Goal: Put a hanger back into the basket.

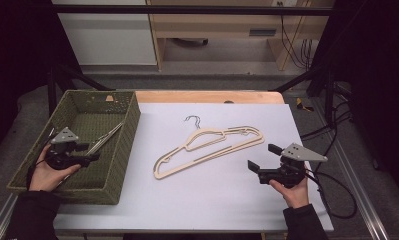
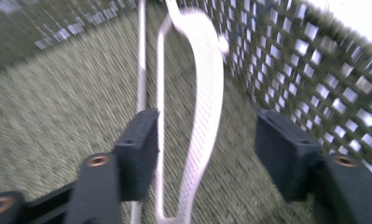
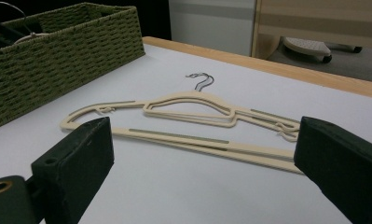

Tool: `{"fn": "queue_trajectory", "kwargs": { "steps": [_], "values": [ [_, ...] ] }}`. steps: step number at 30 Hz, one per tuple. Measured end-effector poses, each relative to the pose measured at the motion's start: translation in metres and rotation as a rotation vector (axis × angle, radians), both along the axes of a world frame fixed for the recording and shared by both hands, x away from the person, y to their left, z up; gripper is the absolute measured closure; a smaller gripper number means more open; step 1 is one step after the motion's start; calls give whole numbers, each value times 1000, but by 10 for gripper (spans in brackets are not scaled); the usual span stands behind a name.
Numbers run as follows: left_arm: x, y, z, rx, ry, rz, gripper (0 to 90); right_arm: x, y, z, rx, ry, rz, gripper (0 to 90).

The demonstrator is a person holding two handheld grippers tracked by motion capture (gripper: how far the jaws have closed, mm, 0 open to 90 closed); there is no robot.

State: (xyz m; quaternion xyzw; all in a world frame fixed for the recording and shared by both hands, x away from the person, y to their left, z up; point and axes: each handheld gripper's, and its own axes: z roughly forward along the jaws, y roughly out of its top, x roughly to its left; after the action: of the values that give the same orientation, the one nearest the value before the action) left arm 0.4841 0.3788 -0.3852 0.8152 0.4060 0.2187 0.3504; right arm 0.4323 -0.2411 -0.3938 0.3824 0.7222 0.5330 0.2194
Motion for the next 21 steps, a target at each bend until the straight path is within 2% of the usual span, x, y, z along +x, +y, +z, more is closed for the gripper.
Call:
{"fn": "queue_trajectory", "kwargs": {
  "steps": [1, 2, 3, 6, 7, 8, 9, 11, 12, 13, 14, 15, 16, 17, 18, 19, 20, 21],
  "values": [
    [-2, 1, 3, -12, -18, 4, 302, 0, 0, 0, 0, -1, 2, 52],
    [-7, 2, 12, -67, -53, 9, 280, 0, 0, 0, 0, -1, 1, 52],
    [-7, 2, 12, -67, -53, 9, 247, 0, 0, 0, 0, -1, 1, 52],
    [-22, 5, 35, -156, -140, 10, 193, -1, 0, 0, 2, -3, 2, 52],
    [-22, 5, 35, -156, -140, 10, 172, -1, 0, 0, 2, -3, 2, 52],
    [-29, 5, 45, -188, -172, 15, 158, -1, 0, 1, 3, -3, 2, 51],
    [-29, 5, 45, -188, -172, 15, 149, -1, 0, 1, 3, -3, 2, 51],
    [-36, 2, 54, -209, -200, 12, 117, -1, 0, 1, 8, -2, 3, 51],
    [-43, -4, 62, -217, -228, 10, 104, -1, 0, 1, 9, -4, 2, 51],
    [-43, -4, 62, -217, -228, 10, 94, -1, 0, 1, 9, -4, 2, 51],
    [-48, -11, 68, -221, -245, 1, 83, -1, -1, 2, 12, -7, 3, 51],
    [-48, -11, 68, -221, -245, 1, 78, -1, -1, 2, 12, -7, 3, 51],
    [-52, -19, 72, -239, -267, -3, 78, -2, -1, 2, 15, -9, 5, 50],
    [-52, -19, 72, -239, -267, -3, 77, -2, -1, 2, 15, -9, 5, 50],
    [-55, -29, 75, -249, -277, -12, 74, -2, -2, 3, 18, -7, 4, 49],
    [-55, -29, 75, -249, -277, -12, 72, -2, -2, 3, 18, -7, 4, 49],
    [-57, -40, 77, -260, -286, -31, 70, -2, -1, 3, 19, -10, 2, 48],
    [-57, -40, 77, -260, -286, -31, 68, -2, -1, 3, 19, -10, 2, 48]
  ]
}}
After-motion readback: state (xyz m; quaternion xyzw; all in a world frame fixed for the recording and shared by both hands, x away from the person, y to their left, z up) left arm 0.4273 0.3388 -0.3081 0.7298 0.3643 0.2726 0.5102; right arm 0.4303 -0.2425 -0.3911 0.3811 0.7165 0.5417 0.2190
